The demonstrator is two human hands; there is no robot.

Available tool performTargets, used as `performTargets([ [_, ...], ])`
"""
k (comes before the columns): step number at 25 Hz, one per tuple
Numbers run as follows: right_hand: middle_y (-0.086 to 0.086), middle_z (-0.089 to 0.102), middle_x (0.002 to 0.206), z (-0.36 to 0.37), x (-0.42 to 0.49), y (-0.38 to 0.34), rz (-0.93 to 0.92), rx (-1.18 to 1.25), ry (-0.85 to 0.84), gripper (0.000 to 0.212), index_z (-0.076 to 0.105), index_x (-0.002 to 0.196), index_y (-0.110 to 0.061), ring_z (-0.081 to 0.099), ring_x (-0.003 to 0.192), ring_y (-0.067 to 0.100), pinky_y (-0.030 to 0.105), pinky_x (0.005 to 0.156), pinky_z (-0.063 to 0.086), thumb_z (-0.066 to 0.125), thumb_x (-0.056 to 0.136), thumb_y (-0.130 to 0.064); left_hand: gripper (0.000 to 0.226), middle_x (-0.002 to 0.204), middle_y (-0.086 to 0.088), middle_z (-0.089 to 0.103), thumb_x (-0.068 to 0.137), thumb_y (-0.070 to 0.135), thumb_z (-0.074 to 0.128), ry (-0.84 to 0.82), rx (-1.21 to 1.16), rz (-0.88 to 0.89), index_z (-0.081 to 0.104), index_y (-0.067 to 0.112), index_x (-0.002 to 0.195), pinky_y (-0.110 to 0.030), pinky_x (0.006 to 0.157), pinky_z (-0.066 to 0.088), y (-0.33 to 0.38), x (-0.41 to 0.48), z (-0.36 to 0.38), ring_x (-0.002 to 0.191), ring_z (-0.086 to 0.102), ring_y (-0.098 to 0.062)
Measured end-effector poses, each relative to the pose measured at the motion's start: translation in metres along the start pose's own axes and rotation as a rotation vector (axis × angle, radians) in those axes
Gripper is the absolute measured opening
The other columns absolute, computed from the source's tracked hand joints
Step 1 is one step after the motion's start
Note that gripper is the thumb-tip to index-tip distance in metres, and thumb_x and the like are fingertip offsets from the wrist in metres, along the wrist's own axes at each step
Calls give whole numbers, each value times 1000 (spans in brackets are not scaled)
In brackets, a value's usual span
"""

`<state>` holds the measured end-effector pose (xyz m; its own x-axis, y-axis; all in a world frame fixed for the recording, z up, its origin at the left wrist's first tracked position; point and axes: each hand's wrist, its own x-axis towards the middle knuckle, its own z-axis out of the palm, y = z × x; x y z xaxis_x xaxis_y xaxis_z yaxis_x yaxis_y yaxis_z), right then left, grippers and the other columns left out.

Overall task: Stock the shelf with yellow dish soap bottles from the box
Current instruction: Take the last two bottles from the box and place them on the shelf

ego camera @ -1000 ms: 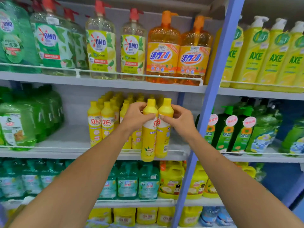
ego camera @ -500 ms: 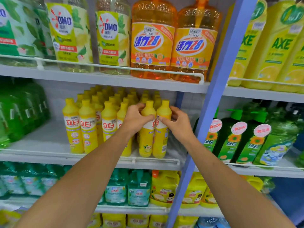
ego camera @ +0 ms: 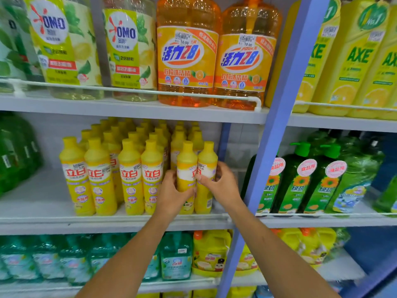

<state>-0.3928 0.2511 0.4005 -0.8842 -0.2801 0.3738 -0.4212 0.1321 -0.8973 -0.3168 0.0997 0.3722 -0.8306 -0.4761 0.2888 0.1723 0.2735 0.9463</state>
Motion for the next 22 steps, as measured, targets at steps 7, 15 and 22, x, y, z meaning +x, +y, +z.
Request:
performTargets([
  [7,-5,73,120,6,0,27,25,102,-101,51,62,126,-24,69,113,13,48,99,55,81,81,-42,52,116,8,73,81,27,84,-77,5,-2,63,19,127,-40,92,59,-18,2,-8,105,69,-5],
  [15,-16,68,113,20,-21,36,85,-116,27,56,56,118,-33,66,99,-6,17,83,56,85,73,-51,55,111,7,70,74,39,86,138,160,-40,57,27,118,-44,85,60,-30,-12,8,102,67,-11],
  [22,-13,69,114,14,-23,41,75,-170,-50,56,59,123,-23,67,101,-2,20,86,56,86,77,-38,49,114,-3,70,86,37,76,226,319,2,51,18,124,-42,82,56,-19,-28,15,102,66,-23],
])
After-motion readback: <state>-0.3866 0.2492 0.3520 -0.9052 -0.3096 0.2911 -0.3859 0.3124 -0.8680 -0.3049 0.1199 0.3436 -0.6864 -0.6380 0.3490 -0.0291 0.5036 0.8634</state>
